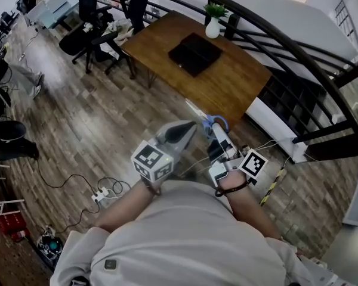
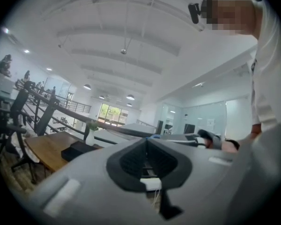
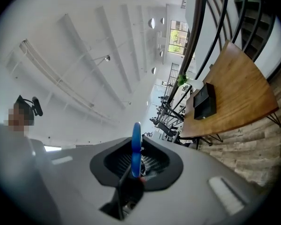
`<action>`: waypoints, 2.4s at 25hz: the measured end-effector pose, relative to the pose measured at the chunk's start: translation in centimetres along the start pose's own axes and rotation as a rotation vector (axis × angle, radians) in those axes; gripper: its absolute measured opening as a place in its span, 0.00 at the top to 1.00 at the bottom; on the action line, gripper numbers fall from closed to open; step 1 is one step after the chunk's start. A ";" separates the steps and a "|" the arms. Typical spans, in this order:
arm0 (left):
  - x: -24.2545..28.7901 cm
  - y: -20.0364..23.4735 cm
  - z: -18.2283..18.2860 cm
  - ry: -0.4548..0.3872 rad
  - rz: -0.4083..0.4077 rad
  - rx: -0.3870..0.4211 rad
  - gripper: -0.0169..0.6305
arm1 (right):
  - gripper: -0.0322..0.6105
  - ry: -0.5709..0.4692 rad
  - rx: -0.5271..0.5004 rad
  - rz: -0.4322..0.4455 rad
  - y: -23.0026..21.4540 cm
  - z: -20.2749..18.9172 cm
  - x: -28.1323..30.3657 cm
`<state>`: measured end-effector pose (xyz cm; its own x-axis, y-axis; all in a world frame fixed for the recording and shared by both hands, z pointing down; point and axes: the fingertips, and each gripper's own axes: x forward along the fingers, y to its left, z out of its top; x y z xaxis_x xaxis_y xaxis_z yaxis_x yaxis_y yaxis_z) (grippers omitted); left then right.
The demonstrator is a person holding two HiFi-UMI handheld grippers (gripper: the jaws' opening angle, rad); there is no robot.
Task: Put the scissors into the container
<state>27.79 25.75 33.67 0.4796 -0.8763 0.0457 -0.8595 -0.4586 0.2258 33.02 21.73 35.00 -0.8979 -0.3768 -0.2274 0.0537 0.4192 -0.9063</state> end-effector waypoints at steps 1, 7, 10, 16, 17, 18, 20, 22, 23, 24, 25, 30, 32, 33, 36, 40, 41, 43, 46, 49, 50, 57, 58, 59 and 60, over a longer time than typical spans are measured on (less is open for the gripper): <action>0.6 0.2 0.0 0.003 0.000 -0.003 0.97 | 0.86 0.002 0.004 0.000 -0.4 0.4 0.2; 3.8 1.0 0.3 0.022 -0.027 -0.003 0.97 | 0.86 -0.008 0.001 -0.002 -1.4 3.0 1.2; 4.7 1.5 0.7 0.018 -0.032 0.005 0.97 | 0.86 -0.018 0.016 -0.010 -2.1 3.7 1.3; 6.2 2.3 0.5 0.026 -0.043 -0.001 0.97 | 0.86 -0.025 0.005 -0.015 -2.9 5.2 2.0; 6.3 2.8 0.6 0.025 -0.042 -0.002 0.97 | 0.86 -0.025 0.006 -0.017 -3.0 5.3 2.3; 6.3 3.4 0.8 0.023 -0.041 -0.002 0.97 | 0.86 -0.025 0.005 -0.019 -3.2 5.4 2.8; 6.4 4.9 1.3 0.017 -0.040 -0.005 0.97 | 0.86 -0.025 0.003 -0.023 -3.5 5.4 4.1; 6.4 6.1 1.5 0.013 -0.046 -0.008 0.97 | 0.86 -0.027 -0.001 -0.028 -3.9 5.3 5.3; 6.4 6.7 1.5 0.013 -0.051 -0.010 0.97 | 0.86 -0.028 -0.002 -0.031 -4.1 5.3 5.9; 6.4 7.4 1.6 0.013 -0.055 -0.011 0.97 | 0.86 -0.031 -0.002 -0.034 -4.4 5.3 6.5; 6.4 8.2 1.7 0.012 -0.060 -0.013 0.97 | 0.86 -0.033 -0.001 -0.038 -4.6 5.3 7.3; 5.8 13.9 3.6 0.007 -0.075 -0.009 0.97 | 0.86 -0.046 -0.012 -0.045 -5.4 5.0 13.1; 5.4 16.6 4.7 0.007 -0.082 0.002 0.97 | 0.86 -0.053 -0.018 -0.045 -5.6 4.8 15.9; 5.1 17.9 5.3 0.005 -0.086 0.010 0.97 | 0.86 -0.057 -0.018 -0.044 -5.7 4.6 17.4; 3.8 21.6 7.4 0.003 -0.096 0.032 0.97 | 0.86 -0.062 -0.019 -0.040 -5.5 3.6 21.7; 1.6 26.2 9.0 0.007 -0.107 0.038 0.97 | 0.86 -0.069 -0.024 -0.036 -5.2 1.8 27.0; 1.1 27.1 9.1 0.010 -0.109 0.036 0.97 | 0.86 -0.071 -0.021 -0.035 -5.2 1.4 28.1; 0.4 28.9 9.2 0.016 -0.113 0.028 0.97 | 0.86 -0.074 -0.015 -0.040 -5.5 0.5 29.8; -0.7 31.0 9.2 0.024 -0.122 0.021 0.97 | 0.86 -0.079 -0.008 -0.049 -6.1 -0.6 31.9; -1.5 32.7 8.9 0.027 -0.130 0.009 0.97 | 0.86 -0.081 -0.006 -0.057 -6.5 -1.5 33.3; -1.5 33.0 8.8 0.026 -0.131 0.002 0.97 | 0.86 -0.080 -0.006 -0.061 -6.7 -1.7 33.6; -0.5 35.7 8.3 0.038 -0.136 -0.023 0.97 | 0.86 -0.070 0.008 -0.087 -8.8 -0.9 35.7; -0.2 36.2 8.4 0.042 -0.131 -0.025 0.97 | 0.86 -0.067 0.016 -0.089 -9.2 -0.7 36.2; 0.0 36.6 8.4 0.047 -0.128 -0.025 0.97 | 0.86 -0.064 0.022 -0.088 -9.4 -0.5 36.7; 0.1 36.9 8.4 0.051 -0.125 -0.024 0.97 | 0.86 -0.062 0.024 -0.083 -9.5 -0.3 37.1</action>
<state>-5.34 7.56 33.83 0.5918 -0.8035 0.0646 -0.7881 -0.5599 0.2557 -0.95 3.98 35.32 -0.8712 -0.4598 -0.1722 -0.0083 0.3645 -0.9312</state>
